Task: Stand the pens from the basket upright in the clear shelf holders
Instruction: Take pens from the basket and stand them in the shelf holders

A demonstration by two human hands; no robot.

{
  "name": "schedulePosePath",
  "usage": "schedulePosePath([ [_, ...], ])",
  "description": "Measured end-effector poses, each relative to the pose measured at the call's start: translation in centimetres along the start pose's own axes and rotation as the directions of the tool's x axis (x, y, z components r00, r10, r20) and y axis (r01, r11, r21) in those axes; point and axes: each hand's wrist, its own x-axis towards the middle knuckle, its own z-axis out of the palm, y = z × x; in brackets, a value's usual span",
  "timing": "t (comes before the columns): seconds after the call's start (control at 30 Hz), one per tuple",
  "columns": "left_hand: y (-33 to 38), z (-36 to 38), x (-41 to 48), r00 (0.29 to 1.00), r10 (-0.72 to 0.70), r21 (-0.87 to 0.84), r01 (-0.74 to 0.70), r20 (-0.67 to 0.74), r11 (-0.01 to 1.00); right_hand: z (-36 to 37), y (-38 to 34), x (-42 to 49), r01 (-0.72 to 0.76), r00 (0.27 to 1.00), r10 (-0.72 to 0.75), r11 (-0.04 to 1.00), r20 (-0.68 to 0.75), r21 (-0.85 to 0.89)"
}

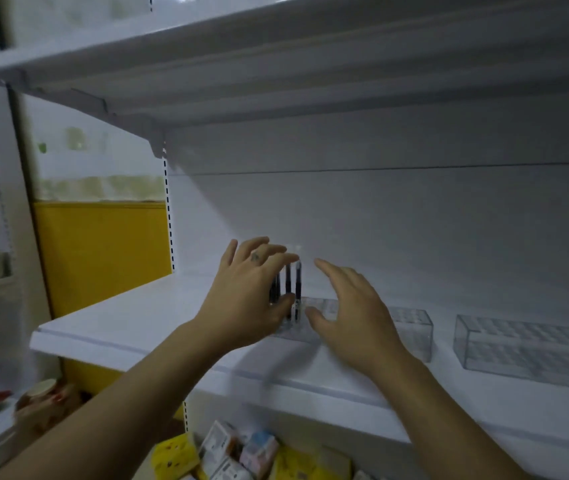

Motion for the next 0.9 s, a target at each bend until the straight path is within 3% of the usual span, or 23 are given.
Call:
schedulePosePath([
  [0.4,7.7,2.9,-13.1,0.996,0.002,-0.303,-0.029,-0.089,0.952,-2.4,-1.0,-15.1,0.091,0.995,-0.094,0.994,-0.041,-0.056],
  [0.5,9.2,5.3,-17.4,0.994,-0.016,-0.318,-0.019,-0.107,0.948,-1.5,0.2,-19.7,0.036,0.997,-0.038,0.999,-0.061,-0.040],
  [0.63,11.7,9.7,-23.5,0.991,-0.029,-0.341,0.071,0.128,0.937,1.5,3.3,-27.1,-0.194,0.966,0.207,0.976,0.152,-0.097],
  [0.73,13.6,13.0,-27.1,0.934,-0.044,-0.369,0.183,0.355,0.911,3.5,6.3,-32.3,-0.362,0.860,0.398,0.917,0.319,-0.168],
  [0.9,16.6,18.8,-31.9,0.770,-0.055,-0.337,0.342,0.636,0.877,5.9,9.9,-38.7,-0.500,0.665,0.569,0.820,0.483,-0.277],
])
